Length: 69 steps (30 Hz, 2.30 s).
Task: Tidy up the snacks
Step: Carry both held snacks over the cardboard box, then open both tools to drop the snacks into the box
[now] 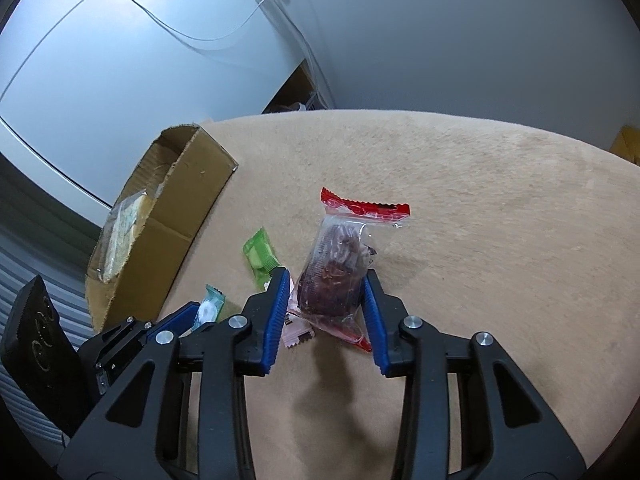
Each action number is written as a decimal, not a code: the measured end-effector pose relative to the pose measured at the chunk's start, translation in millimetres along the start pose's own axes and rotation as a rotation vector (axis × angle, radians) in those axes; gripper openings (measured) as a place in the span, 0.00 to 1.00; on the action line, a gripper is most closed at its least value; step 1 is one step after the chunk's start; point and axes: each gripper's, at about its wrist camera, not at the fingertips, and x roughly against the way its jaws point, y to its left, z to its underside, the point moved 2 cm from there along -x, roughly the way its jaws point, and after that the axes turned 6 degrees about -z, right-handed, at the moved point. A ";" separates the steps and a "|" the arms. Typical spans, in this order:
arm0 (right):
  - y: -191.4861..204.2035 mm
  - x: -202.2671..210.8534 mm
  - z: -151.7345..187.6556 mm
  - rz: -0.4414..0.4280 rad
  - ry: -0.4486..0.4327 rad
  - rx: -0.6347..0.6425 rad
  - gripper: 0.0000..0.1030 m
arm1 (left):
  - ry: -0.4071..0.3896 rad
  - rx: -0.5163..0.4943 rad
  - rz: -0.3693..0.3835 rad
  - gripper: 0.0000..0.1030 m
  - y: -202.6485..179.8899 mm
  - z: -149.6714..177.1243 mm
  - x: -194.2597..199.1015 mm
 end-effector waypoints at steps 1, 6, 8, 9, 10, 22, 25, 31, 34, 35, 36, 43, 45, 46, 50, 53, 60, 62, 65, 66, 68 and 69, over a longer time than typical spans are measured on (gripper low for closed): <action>2.0 1.4 0.6 -0.001 -0.005 0.001 0.37 | -0.011 0.001 0.006 0.21 -0.5 -0.5 4.7; 14.3 19.8 3.8 0.004 -0.036 0.030 0.37 | -0.065 0.000 0.015 0.21 -0.8 -7.0 28.9; 20.7 27.2 4.3 0.007 -0.049 0.044 0.37 | -0.088 0.007 0.020 0.21 2.3 -8.5 40.4; 23.6 30.2 4.4 0.008 -0.054 0.050 0.37 | -0.098 0.012 0.022 0.21 3.4 -8.8 45.9; 24.7 33.0 4.8 0.008 -0.058 0.054 0.37 | -0.107 0.015 0.023 0.21 6.0 -9.6 50.0; 62.5 58.9 4.3 -0.013 -0.106 0.114 0.37 | -0.193 0.059 -0.016 0.21 48.0 -2.8 96.7; 79.8 57.8 1.0 -0.015 -0.112 0.147 0.37 | -0.207 0.075 -0.041 0.21 63.2 -2.1 103.0; 107.9 46.1 -11.4 -0.024 -0.111 0.188 0.37 | -0.235 0.118 -0.090 0.21 98.5 -0.4 113.7; 120.6 36.8 -19.4 -0.028 -0.106 0.206 0.37 | -0.243 0.137 -0.114 0.21 115.4 -0.9 116.1; 123.4 34.4 -20.9 -0.030 -0.106 0.211 0.37 | -0.246 0.142 -0.124 0.21 121.0 -1.2 116.4; 129.0 30.7 -24.3 -0.033 -0.106 0.220 0.37 | -0.249 0.147 -0.132 0.21 126.3 -1.5 116.5; 152.3 9.6 -41.7 -0.056 -0.100 0.249 0.37 | -0.255 0.176 -0.187 0.21 157.2 -4.9 114.8; 157.1 6.1 -44.2 -0.059 -0.097 0.255 0.37 | -0.253 0.182 -0.194 0.21 163.1 -5.6 112.7; 160.2 3.0 -45.9 -0.062 -0.096 0.258 0.37 | -0.251 0.184 -0.201 0.21 166.3 -5.8 111.7; 166.7 -6.3 -50.5 -0.068 -0.091 0.266 0.37 | -0.246 0.195 -0.214 0.21 175.3 -5.8 107.5; 171.2 -16.0 -54.8 -0.077 -0.079 0.269 0.37 | -0.241 0.207 -0.221 0.21 181.7 -5.8 103.0; 185.4 -37.7 -62.4 -0.106 -0.046 0.283 0.37 | -0.230 0.208 -0.236 0.21 184.6 -7.9 94.2; 191.0 -42.9 -63.6 -0.108 -0.038 0.291 0.37 | -0.227 0.207 -0.240 0.21 184.6 -8.3 92.3; 197.9 -54.8 -64.2 -0.110 -0.020 0.303 0.37 | -0.220 0.209 -0.245 0.21 186.1 -8.6 90.2; 199.9 -59.4 -64.5 -0.112 -0.013 0.304 0.37 | -0.218 0.208 -0.246 0.21 186.1 -8.8 89.5; 202.5 -64.7 -65.4 -0.116 -0.006 0.305 0.37 | -0.215 0.207 -0.251 0.21 186.6 -9.0 88.3; 204.1 -67.9 -65.5 -0.119 -0.002 0.306 0.37 | -0.213 0.207 -0.252 0.21 186.5 -9.1 87.9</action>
